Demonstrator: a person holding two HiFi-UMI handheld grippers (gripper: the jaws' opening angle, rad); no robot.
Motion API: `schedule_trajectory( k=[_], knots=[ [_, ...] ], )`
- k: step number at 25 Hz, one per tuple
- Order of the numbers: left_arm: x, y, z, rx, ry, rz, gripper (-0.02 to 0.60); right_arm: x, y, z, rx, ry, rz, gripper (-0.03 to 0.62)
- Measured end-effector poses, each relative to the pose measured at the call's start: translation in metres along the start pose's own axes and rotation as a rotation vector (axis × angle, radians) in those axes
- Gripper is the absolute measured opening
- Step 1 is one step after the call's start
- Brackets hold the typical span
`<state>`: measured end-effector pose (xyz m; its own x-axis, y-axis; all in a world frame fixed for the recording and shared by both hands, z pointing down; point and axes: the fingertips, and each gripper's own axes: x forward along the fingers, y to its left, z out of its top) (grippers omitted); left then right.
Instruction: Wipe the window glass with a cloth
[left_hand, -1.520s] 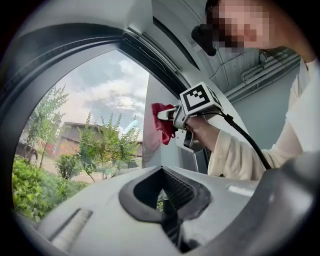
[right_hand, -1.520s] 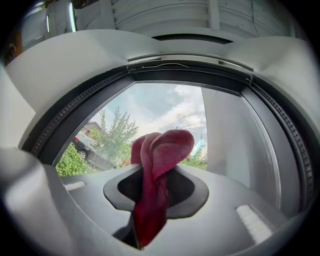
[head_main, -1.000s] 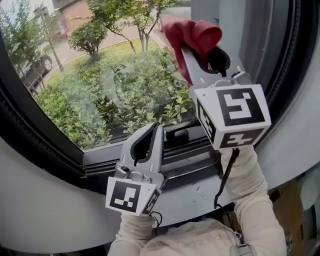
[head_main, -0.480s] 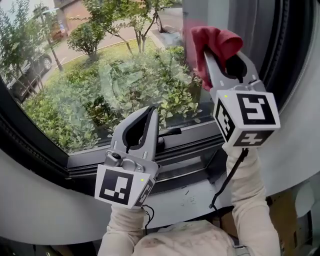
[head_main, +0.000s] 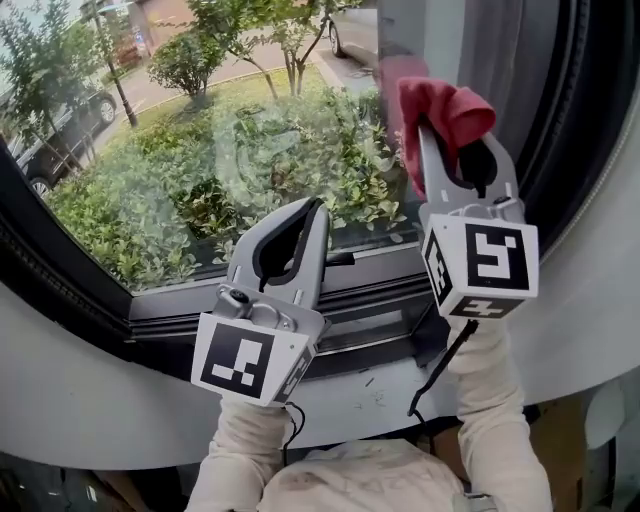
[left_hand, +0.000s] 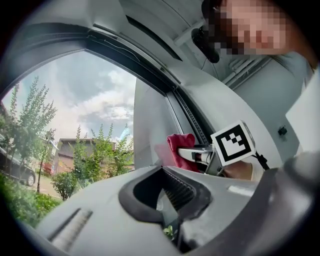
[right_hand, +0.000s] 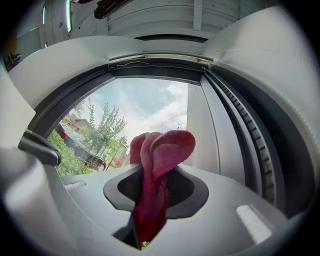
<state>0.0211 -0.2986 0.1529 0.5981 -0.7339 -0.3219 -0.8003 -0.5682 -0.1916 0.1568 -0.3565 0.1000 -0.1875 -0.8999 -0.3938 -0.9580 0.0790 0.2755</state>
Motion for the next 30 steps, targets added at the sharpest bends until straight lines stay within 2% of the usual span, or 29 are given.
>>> schedule_trajectory(
  k=[6,9,20,30],
  knots=[
    [-0.010,0.007,-0.004,-0.001,0.012,0.020,0.000,-0.006,0.009,-0.010,0.052,0.012,-0.022,0.123],
    [-0.020,0.017,-0.005,-0.002,0.018,0.031,0.000,-0.005,0.028,-0.006,0.064,0.013,-0.016,0.121],
    [-0.087,0.087,0.002,0.005,0.028,0.087,0.000,0.010,0.148,0.029,0.061,-0.007,0.048,0.120],
    [-0.132,0.126,0.010,0.012,0.021,0.129,0.000,0.018,0.240,0.057,0.014,-0.037,0.145,0.121]
  ],
)
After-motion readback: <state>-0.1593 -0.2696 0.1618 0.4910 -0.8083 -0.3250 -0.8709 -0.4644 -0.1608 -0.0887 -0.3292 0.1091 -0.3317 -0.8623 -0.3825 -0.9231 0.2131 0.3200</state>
